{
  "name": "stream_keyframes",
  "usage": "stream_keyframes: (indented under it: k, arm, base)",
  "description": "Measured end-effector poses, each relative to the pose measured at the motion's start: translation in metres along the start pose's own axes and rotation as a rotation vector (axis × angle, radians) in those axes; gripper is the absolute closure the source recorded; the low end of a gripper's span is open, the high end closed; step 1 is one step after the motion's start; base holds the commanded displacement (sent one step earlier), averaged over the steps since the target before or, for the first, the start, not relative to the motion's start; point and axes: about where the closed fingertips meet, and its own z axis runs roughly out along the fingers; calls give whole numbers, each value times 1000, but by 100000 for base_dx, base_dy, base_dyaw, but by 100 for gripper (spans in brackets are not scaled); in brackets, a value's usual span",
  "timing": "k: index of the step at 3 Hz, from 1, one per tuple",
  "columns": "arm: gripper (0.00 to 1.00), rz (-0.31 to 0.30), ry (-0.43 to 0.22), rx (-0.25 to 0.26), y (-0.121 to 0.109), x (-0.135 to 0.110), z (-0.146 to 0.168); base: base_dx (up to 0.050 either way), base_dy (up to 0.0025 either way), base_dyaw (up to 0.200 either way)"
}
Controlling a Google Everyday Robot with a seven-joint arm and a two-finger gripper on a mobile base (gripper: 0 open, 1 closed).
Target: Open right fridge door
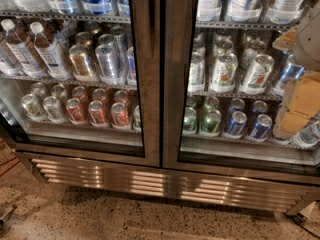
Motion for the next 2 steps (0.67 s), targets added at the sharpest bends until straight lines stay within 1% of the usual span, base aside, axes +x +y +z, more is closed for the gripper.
stream_keyframes:
  k: [1, 2]
  arm:
    - [0, -31, -34, 20, 20, -11, 0]
    - [0, -61, -77, 25, 40, -24, 8]
  base:
    - [0, 0, 0]
    - [0, 0, 0]
